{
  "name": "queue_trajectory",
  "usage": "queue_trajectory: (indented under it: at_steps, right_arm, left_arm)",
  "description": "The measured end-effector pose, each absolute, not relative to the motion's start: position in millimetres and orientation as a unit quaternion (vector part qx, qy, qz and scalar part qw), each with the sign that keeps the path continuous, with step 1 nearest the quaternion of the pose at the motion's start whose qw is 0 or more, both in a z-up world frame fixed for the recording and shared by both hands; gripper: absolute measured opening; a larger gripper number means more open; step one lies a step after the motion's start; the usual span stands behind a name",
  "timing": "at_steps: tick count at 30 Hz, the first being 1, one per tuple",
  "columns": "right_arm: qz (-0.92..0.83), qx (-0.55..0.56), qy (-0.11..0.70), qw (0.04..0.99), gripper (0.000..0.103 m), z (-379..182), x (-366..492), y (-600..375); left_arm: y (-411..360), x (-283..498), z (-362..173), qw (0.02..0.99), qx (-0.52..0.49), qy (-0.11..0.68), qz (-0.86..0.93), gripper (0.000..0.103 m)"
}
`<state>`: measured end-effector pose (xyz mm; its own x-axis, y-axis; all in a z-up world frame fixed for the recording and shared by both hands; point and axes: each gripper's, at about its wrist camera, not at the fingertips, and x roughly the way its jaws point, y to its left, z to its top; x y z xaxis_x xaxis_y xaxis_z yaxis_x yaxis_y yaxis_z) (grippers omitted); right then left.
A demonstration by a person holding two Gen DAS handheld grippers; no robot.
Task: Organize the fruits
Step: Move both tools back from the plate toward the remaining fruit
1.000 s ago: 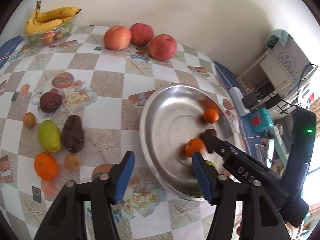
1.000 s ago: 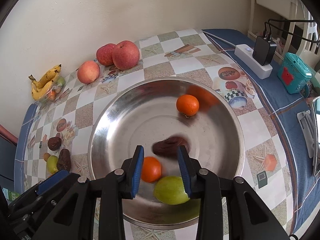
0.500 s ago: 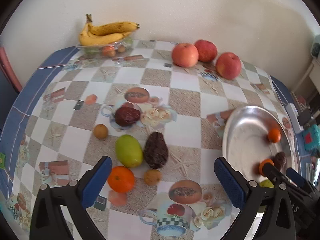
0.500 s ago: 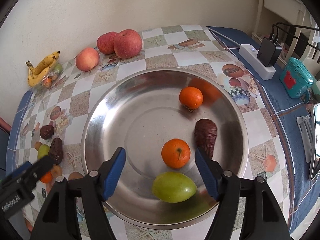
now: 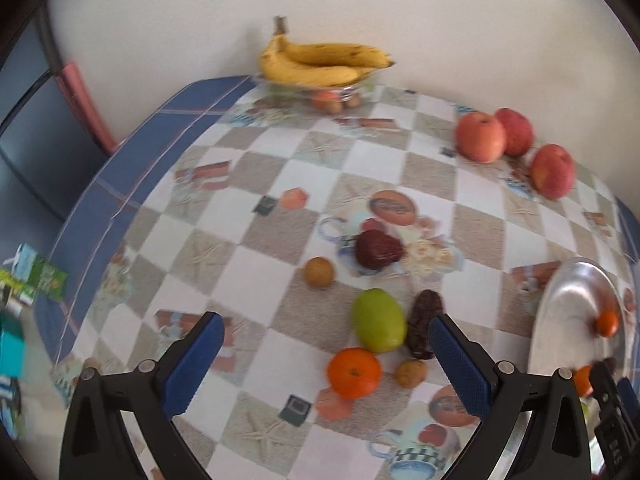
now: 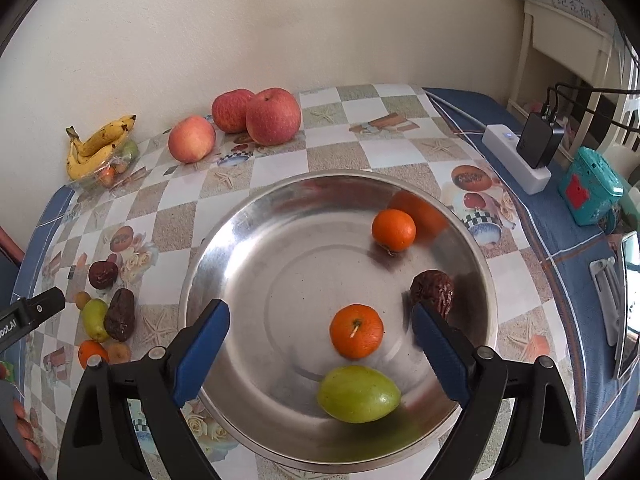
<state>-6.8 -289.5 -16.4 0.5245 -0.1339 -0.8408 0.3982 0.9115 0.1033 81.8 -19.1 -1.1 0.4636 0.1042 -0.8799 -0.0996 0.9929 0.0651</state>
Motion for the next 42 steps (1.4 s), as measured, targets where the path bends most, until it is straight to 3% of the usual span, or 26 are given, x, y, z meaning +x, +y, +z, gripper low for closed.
queue_trajectory:
  at_steps: [8,18,27,42]
  right_arm:
    - [-0.113,0.112,0.479,0.863,0.093,-20,1,-267]
    - [-0.036,0.073,0.481,0.873,0.093,-16,12,-209]
    - [0.019,0.09,0.467,0.879,0.093,-5,19,-171]
    - [0.037,0.079,0.486,0.87,0.092,-18,32,-143]
  left_arm:
    - [20,89,-26,0.804,-0.01,0.579,0.135,0.103]
    - [73,93,-27,0.817,-0.087,0.556,0.123,0.103]
    - [63,96,-11,0.844,-0.105,0.524,0.05,0.103]
    - [50,95,-37,0.808,-0.131,0.574,-0.013,0.102]
